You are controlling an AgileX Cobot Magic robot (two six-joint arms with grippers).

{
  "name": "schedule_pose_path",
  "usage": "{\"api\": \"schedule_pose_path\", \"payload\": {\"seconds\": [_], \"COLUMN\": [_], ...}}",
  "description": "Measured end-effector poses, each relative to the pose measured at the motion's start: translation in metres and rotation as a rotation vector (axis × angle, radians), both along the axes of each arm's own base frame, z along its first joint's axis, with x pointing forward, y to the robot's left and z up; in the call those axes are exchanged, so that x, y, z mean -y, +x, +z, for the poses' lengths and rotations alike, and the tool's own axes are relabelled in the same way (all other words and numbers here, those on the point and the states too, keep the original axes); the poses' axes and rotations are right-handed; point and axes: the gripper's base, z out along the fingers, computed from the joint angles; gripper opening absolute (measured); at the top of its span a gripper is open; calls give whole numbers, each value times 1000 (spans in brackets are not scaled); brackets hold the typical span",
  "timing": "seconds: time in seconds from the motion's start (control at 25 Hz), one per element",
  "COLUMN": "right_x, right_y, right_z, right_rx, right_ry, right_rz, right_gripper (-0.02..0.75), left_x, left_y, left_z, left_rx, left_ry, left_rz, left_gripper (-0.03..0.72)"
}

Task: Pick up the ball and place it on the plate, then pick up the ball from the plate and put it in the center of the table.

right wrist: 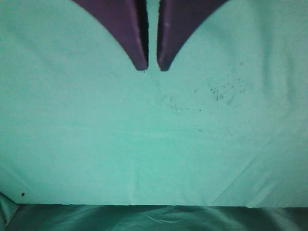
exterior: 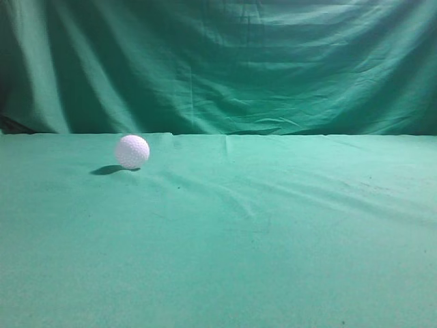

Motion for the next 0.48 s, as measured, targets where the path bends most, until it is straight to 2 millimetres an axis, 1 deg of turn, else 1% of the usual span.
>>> {"api": "schedule_pose_path", "payload": {"seconds": [0.48], "right_x": [0], "right_y": [0], "right_z": [0], "right_rx": [0], "right_ry": [0], "right_rz": [0], "right_gripper": [64], "left_x": [-2], "left_y": [-1], "left_z": [-3], "left_rx": [-32], "left_ry": [43], "left_rz": [8], "left_gripper": [49]}}
